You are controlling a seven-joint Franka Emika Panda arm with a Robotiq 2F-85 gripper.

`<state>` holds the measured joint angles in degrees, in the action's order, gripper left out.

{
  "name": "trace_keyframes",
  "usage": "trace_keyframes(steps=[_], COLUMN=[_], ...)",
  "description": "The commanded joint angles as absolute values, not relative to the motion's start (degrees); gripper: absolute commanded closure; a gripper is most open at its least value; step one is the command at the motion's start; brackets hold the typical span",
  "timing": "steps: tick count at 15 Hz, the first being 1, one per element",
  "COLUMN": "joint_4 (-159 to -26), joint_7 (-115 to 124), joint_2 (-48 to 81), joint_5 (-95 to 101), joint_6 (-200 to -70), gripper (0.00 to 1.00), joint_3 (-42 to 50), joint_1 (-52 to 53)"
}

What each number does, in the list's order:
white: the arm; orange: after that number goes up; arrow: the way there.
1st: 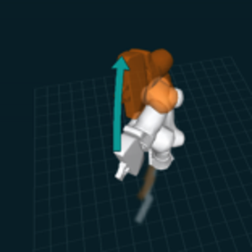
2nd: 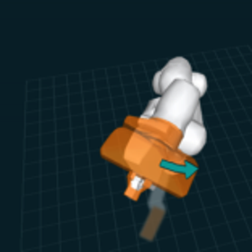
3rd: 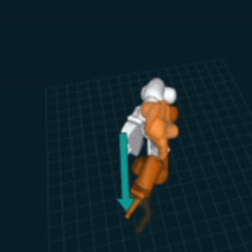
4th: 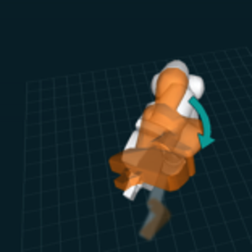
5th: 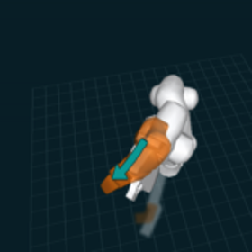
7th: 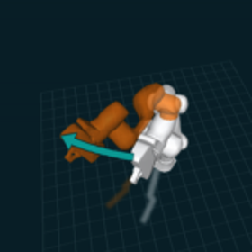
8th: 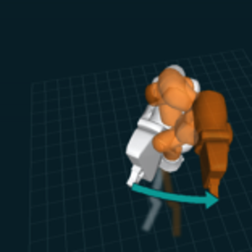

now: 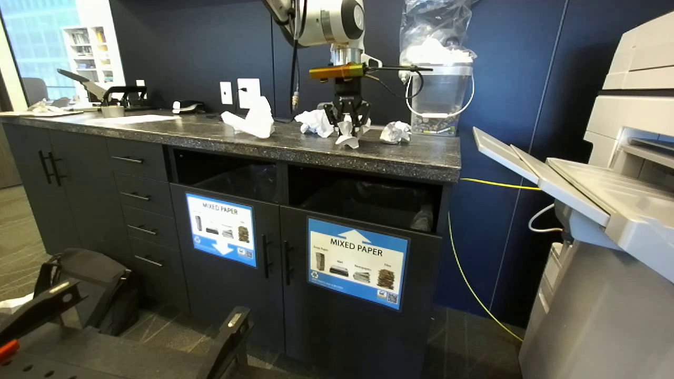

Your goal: Put the tissues inside the rubbish bin.

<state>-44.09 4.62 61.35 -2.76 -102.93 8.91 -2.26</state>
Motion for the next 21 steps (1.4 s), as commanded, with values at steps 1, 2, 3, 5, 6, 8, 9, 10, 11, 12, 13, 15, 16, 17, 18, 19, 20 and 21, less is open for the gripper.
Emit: trace_keyframes(steps=[1,2,3,5,6,8,9,10,11,12,13,15,16,17,18,19,20,21], joint_4=[-41.1,-41.1,-41.2,-41.4,-41.7,-42.9,-44.3,-45.5,-46.8,-48.4,-50.3,-55.4,-58.4,-61.3,-63.7,-66.2,-68.4,-70.9], joint_7=[5.0,5.0,4.9,5.0,4.9,4.9,4.9,4.7,4.5,4.5,4.1,3.7,3.5,3.3,3.2,3.4,3.5,3.9], joint_2=[62.9,62.9,62.8,62.8,62.5,61.8,60.8,60.1,59.2,58.3,57.1,54.4,52.7,51.2,50.0,48.8,47.5,46.2], joint_5=[-3.8,-3.8,-3.9,-4.0,-4.2,-4.4,-4.6,-4.7,-4.9,-4.8,-4.8,-4.8,-4.7,-4.6,-4.5,-4.3,-2.9,-2.9], joint_6=[-103.2,-103.2,-103.3,-103.4,-103.4,-103.3,-103.6,-104.2,-105.2,-106.2,-107.5,-110.3,-112.0,-113.5,-114.7,-116.1,-117.3,-118.7], gripper=[0.87,0.89,0.89,0.89,0.9,0.89,0.88,0.89,0.9,0.9,0.9,0.9,0.89,0.89,0.88,0.89,0.89,0.9], joint_3=[8.3,8.3,8.2,8.1,8.0,8.0,8.0,8.0,8.0,8.0,7.8,7.4,7.0,6.7,6.4,6.2,4.3,4.0], joint_1=[-2.9,-2.9,-3.0,-3.0,-3.1,-3.0,-2.9,-2.8,-2.5,-2.2,-1.9,-1.3,-1.0,-0.4,0.0,0.6,0.0,0.4])
